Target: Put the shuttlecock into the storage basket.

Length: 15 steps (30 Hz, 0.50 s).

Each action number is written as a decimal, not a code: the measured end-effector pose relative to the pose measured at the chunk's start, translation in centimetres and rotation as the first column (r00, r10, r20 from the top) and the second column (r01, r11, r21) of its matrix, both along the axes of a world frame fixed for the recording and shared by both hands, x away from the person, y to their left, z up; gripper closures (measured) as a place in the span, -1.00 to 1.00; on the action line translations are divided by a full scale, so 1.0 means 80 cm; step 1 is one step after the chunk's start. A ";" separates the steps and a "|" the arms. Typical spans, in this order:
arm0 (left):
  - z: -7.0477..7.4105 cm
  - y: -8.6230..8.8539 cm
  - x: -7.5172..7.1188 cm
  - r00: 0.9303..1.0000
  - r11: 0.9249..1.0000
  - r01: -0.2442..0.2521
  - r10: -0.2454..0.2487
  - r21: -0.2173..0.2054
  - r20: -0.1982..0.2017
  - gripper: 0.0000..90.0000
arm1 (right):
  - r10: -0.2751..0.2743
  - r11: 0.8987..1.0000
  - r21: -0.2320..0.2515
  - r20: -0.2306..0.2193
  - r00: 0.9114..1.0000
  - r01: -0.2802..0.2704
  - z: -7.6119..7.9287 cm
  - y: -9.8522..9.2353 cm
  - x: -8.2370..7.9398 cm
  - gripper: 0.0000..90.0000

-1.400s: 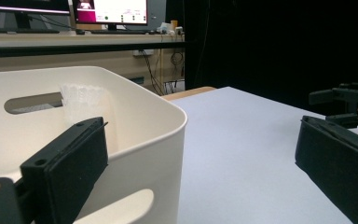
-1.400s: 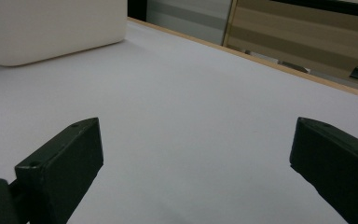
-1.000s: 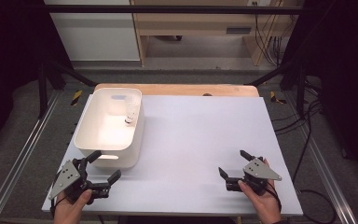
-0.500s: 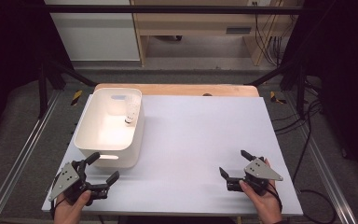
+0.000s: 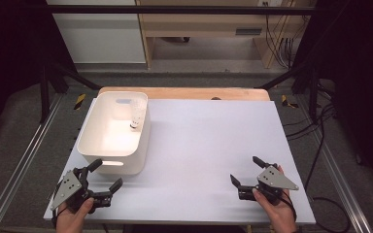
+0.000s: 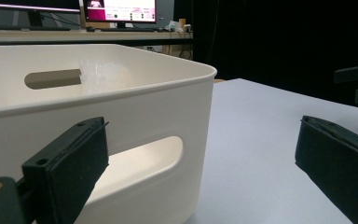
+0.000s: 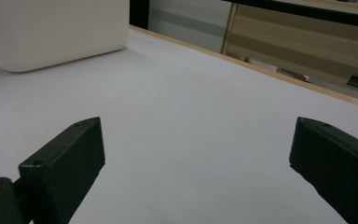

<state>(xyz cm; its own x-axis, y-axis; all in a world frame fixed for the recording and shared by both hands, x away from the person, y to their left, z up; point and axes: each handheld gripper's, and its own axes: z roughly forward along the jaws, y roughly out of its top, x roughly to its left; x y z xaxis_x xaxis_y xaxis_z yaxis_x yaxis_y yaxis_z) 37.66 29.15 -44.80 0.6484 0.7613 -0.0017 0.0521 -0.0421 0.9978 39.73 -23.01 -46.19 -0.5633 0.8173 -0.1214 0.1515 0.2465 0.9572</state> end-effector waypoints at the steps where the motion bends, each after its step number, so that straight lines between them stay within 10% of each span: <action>1: -0.001 0.001 0.000 1.000 1.000 0.000 0.000 0.001 0.003 -0.95 | 0.002 1.000 0.001 0.001 1.000 -0.002 0.000 -0.001 -0.001 -0.92; 15: -0.008 0.010 0.001 0.999 1.000 -0.007 0.007 0.007 0.032 -0.95 | 0.007 1.000 0.014 0.016 1.000 -0.008 0.002 -0.009 -0.010 -0.92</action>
<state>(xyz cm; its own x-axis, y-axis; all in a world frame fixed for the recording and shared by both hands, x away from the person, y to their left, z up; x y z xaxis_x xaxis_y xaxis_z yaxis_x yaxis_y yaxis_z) 37.70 29.92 -45.40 0.6424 0.7660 0.0243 0.0201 -0.0485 0.9986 38.93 -23.75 -46.03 -0.5675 0.8147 -0.1193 0.1340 0.2343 0.9629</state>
